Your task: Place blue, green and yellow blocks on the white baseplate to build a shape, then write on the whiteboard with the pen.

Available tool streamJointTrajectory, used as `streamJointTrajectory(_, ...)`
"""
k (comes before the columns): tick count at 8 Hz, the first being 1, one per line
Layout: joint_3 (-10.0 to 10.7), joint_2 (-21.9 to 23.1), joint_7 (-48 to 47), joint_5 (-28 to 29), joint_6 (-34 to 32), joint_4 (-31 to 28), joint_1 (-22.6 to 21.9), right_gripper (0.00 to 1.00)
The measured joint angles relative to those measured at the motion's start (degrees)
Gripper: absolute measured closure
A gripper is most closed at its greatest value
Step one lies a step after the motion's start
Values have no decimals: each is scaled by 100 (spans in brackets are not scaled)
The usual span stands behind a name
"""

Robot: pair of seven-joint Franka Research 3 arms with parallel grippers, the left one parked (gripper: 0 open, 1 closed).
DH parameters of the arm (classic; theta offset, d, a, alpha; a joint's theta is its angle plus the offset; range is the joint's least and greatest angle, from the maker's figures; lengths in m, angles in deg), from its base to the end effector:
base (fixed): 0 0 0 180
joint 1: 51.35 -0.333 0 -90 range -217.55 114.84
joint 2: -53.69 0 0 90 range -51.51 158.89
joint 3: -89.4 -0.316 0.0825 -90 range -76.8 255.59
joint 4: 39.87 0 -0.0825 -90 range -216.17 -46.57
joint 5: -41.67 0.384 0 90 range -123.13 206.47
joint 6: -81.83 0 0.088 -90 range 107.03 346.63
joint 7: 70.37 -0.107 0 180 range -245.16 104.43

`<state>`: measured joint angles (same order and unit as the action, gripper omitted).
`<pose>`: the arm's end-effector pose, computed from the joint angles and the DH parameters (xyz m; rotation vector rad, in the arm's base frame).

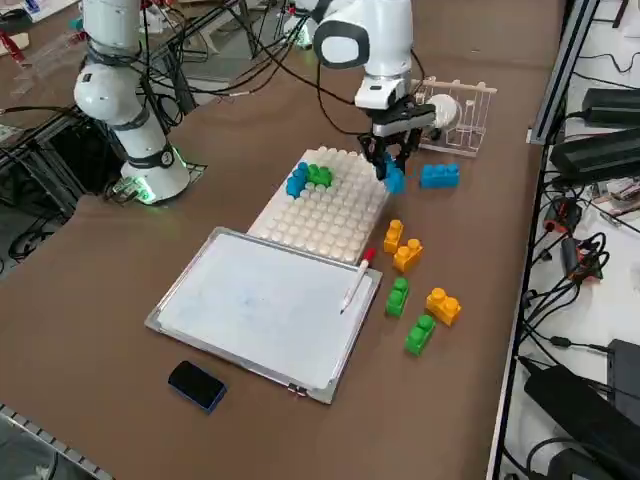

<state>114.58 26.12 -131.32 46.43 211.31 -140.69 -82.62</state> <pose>0.6551 0.0997 0.3220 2.7183 -1.4114 0.1960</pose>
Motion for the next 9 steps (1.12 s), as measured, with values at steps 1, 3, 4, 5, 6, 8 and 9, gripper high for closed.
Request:
streamJointTrajectory(1,465,97,-524,-22,-2,-266,-538,58)
streamJointTrajectory(3,1281,166,-1505,-26,-10,-696,-1494,58)
streamJointTrajectory(4,1456,172,-1884,-26,-68,-785,-1702,58)
streamJointTrajectory(5,1511,181,-2085,-26,-165,-802,-1755,58)
streamJointTrajectory(6,1539,187,-2259,-26,-254,-805,-1756,58)
streamJointTrajectory(8,1557,189,-2547,-26,-426,-822,-1756,58)
streamJointTrajectory(9,1557,196,-2660,-26,-500,-828,-1757,58)
